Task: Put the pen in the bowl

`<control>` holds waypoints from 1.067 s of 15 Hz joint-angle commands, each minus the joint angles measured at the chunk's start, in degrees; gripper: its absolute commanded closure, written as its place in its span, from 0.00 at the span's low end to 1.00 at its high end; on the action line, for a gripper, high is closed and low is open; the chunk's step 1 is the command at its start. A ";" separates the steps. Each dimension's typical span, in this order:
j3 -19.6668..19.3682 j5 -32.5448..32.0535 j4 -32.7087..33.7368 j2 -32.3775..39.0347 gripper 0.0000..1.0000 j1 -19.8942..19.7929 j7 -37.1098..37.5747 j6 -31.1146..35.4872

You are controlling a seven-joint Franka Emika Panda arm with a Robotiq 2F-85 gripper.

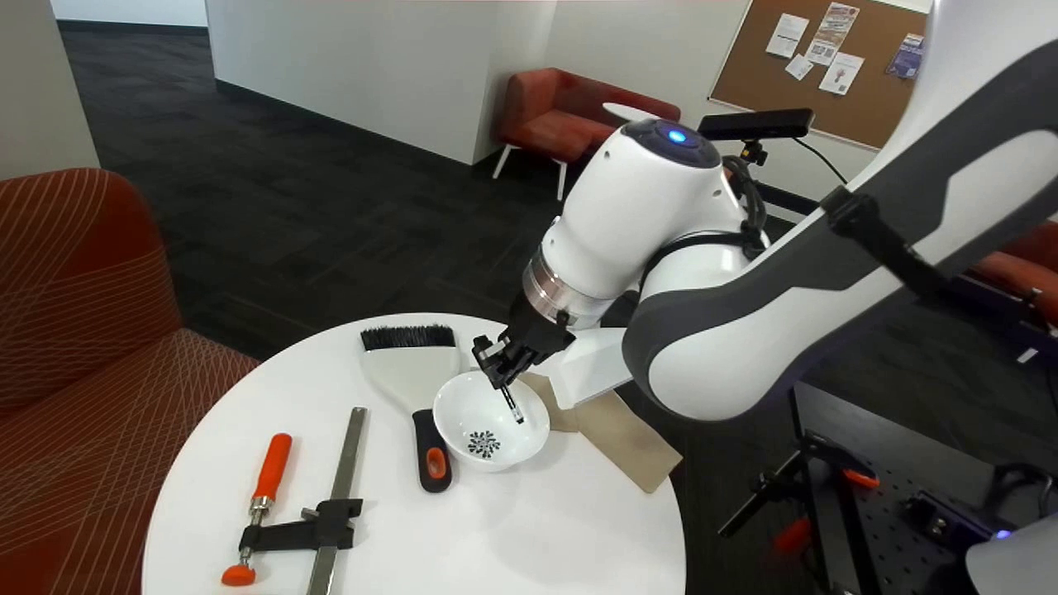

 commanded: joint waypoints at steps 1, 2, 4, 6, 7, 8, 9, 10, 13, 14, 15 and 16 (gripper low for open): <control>-1.01 0.68 2.19 2.94 0.97 1.45 1.53 0.37; -1.00 0.90 2.28 3.21 0.64 1.56 1.56 0.42; -0.96 1.14 2.05 3.13 0.56 1.56 1.36 0.53; -1.02 1.39 1.32 2.22 0.41 1.61 1.32 0.76; -1.09 1.50 0.87 1.63 0.34 1.67 1.31 0.88; -1.13 1.66 0.01 0.63 0.26 1.73 1.24 1.28; -1.32 1.77 -0.55 -0.07 0.19 1.91 1.18 1.45; -1.27 1.95 -1.50 -1.27 0.10 1.90 0.91 1.93; -1.15 1.93 -3.41 -4.12 0.00 1.85 0.25 2.08; -1.17 1.75 -4.21 -5.14 0.00 1.93 0.17 2.15; -1.06 1.58 -4.86 -6.05 0.00 1.89 0.07 2.26; -1.07 1.26 -5.62 -7.03 0.00 1.94 -0.10 2.10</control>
